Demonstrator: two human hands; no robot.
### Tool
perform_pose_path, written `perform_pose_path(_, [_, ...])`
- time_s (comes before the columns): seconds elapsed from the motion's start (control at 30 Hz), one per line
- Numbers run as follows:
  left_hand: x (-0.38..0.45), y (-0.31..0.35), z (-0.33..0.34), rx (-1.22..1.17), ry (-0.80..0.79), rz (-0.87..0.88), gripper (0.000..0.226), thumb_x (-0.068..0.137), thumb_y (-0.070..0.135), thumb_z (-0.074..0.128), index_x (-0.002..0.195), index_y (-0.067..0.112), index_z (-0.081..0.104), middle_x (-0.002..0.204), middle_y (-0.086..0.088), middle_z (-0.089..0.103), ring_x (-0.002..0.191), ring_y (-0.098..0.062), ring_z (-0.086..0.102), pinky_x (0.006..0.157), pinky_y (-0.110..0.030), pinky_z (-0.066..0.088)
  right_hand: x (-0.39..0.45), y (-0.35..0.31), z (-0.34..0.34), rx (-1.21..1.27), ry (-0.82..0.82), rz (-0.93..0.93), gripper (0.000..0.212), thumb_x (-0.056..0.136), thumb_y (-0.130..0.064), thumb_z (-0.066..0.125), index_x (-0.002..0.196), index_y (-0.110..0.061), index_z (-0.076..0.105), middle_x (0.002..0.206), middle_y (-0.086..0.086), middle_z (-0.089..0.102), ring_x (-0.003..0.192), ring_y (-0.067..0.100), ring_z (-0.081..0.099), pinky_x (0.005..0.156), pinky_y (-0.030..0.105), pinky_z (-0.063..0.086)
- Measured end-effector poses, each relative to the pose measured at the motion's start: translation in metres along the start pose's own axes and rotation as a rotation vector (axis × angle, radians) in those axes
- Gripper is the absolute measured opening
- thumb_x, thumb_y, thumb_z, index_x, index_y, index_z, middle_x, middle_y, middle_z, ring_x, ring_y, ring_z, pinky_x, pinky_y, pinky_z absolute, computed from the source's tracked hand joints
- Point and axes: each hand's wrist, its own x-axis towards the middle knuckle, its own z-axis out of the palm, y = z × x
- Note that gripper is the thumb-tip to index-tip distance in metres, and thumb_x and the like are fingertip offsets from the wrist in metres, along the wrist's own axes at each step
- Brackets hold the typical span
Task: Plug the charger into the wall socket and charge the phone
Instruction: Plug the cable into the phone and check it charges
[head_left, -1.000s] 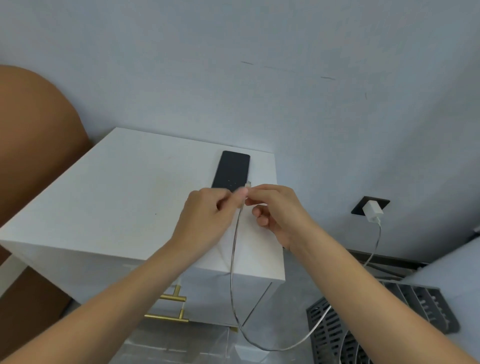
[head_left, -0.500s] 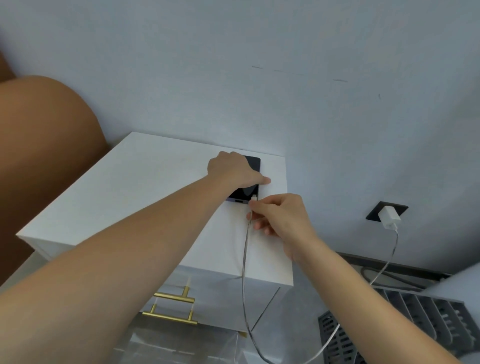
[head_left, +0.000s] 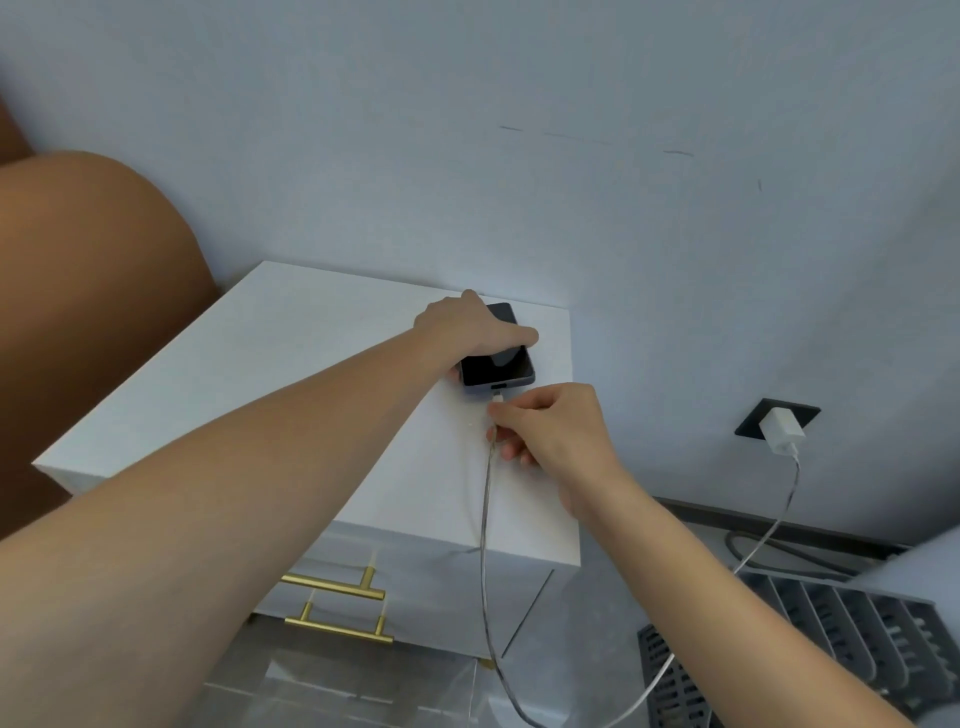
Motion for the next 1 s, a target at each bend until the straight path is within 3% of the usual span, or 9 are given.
perform_pose_path(0.1, [-0.002, 0.001, 0.001, -0.023, -0.019, -0.004, 0.080, 0.079, 0.069, 0.075, 0.135, 0.014, 0.058, 0.120, -0.008, 0.070, 0.116, -0.033, 0.072, 0.098, -0.042, 0.066, 0.001, 0.000, 0.001, -0.002, 0.023, -0.009, 0.024, 0.088, -0.012, 0.077, 0.064, -0.010, 0.077, 0.063, 0.007, 0.079, 0.041, 0.007, 0.062, 0.041, 0.015, 0.045])
perform_pose_path(0.3, [0.000, 0.000, -0.001, -0.032, -0.009, -0.012, 0.069, 0.080, 0.067, 0.075, 0.121, 0.015, 0.056, 0.117, -0.008, 0.071, 0.112, -0.033, 0.074, 0.098, -0.042, 0.066, 0.000, 0.000, 0.001, 0.010, 0.037, -0.021, 0.024, 0.088, -0.012, 0.076, 0.064, -0.012, 0.078, 0.064, 0.007, 0.079, 0.041, 0.006, 0.062, 0.040, 0.015, 0.045])
perform_pose_path(0.53, [0.002, -0.002, 0.000, 0.000, 0.006, -0.003, 0.070, 0.081, 0.068, 0.075, 0.120, 0.016, 0.049, 0.118, -0.008, 0.068, 0.114, -0.033, 0.070, 0.097, -0.041, 0.065, -0.002, -0.002, 0.002, 0.023, 0.042, -0.010, 0.019, 0.088, -0.013, 0.076, 0.069, -0.011, 0.078, 0.065, 0.007, 0.080, 0.041, 0.006, 0.062, 0.039, 0.015, 0.043])
perform_pose_path(0.7, [0.007, -0.004, 0.003, -0.024, 0.027, 0.004, 0.087, 0.080, 0.071, 0.073, 0.142, 0.014, 0.051, 0.117, -0.007, 0.064, 0.116, -0.034, 0.069, 0.095, -0.041, 0.064, -0.001, -0.004, 0.001, 0.017, 0.044, 0.008, 0.020, 0.088, -0.013, 0.075, 0.068, -0.011, 0.078, 0.064, 0.005, 0.079, 0.039, 0.004, 0.059, 0.039, 0.015, 0.043])
perform_pose_path(0.8, [0.010, -0.005, 0.007, -0.009, 0.064, 0.025, 0.094, 0.081, 0.073, 0.071, 0.150, 0.014, 0.048, 0.121, -0.007, 0.063, 0.120, -0.033, 0.066, 0.084, -0.037, 0.056, 0.000, -0.006, 0.000, 0.029, 0.046, 0.030, 0.018, 0.088, -0.014, 0.076, 0.072, -0.008, 0.079, 0.061, 0.003, 0.077, 0.039, 0.004, 0.058, 0.040, 0.015, 0.043])
perform_pose_path(1.0, [0.010, -0.005, 0.009, 0.040, 0.119, 0.074, 0.099, 0.077, 0.074, 0.073, 0.151, 0.013, 0.047, 0.111, -0.004, 0.057, 0.100, -0.030, 0.054, 0.058, -0.033, 0.036, -0.001, -0.005, -0.001, 0.033, 0.040, 0.034, 0.020, 0.090, -0.013, 0.075, 0.071, -0.007, 0.078, 0.059, 0.003, 0.076, 0.040, 0.003, 0.058, 0.040, 0.013, 0.042])
